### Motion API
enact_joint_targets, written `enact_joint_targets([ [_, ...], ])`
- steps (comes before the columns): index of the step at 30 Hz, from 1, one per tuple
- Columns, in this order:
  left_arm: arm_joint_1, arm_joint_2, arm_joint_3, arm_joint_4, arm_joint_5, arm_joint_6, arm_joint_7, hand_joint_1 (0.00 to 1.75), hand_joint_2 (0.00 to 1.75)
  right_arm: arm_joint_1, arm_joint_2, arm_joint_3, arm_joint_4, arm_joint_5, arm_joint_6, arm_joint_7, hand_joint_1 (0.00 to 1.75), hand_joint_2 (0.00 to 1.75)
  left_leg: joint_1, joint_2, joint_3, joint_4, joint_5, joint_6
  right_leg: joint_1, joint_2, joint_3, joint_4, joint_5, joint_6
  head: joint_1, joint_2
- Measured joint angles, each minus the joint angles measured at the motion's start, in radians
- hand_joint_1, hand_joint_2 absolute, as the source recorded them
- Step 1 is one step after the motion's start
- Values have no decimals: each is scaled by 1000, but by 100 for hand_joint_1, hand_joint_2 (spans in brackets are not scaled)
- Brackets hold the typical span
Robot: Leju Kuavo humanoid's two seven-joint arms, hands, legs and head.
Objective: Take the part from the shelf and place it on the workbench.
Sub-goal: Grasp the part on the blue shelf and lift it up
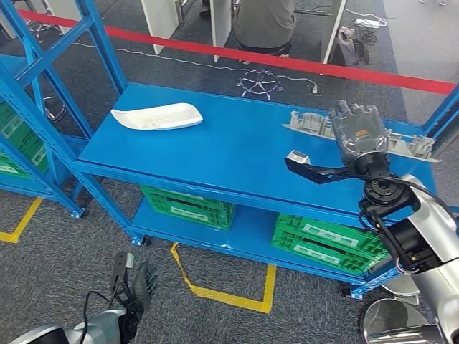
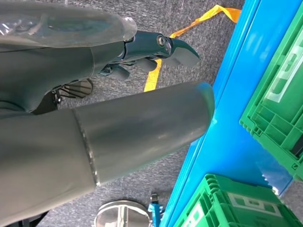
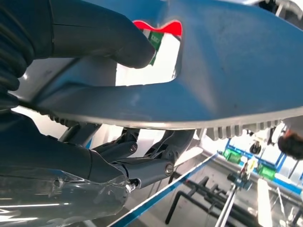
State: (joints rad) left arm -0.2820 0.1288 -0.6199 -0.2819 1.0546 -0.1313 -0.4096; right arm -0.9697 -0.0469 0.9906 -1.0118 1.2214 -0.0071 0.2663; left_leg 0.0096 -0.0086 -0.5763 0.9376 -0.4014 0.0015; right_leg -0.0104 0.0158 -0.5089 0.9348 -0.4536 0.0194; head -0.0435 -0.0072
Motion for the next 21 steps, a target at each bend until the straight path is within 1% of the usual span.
enact_joint_targets([
  [4,3,2,0,0,0,0,-3,0,0,-2,0,-13,-20,-11,-10,-7,175,175,0,0,0,0,0,0,0,0,0,0,0,0,0,0],
  [10,8,4,0,0,-3,-2,-9,0,0,-2,0,-50,-60,-134,-44,-40,175,175,0,0,0,0,0,0,0,0,0,0,0,0,0,0],
  [15,11,6,0,0,-4,-2,-12,0,0,-1,0,-68,-89,-147,-53,-42,175,175,0,0,0,0,0,0,0,0,0,0,0,0,0,0],
  [21,17,7,0,0,-7,-2,-14,0,0,11,0,-81,-140,-149,-97,-38,175,175,0,0,0,0,0,0,0,0,-1,0,0,0,0,0],
])
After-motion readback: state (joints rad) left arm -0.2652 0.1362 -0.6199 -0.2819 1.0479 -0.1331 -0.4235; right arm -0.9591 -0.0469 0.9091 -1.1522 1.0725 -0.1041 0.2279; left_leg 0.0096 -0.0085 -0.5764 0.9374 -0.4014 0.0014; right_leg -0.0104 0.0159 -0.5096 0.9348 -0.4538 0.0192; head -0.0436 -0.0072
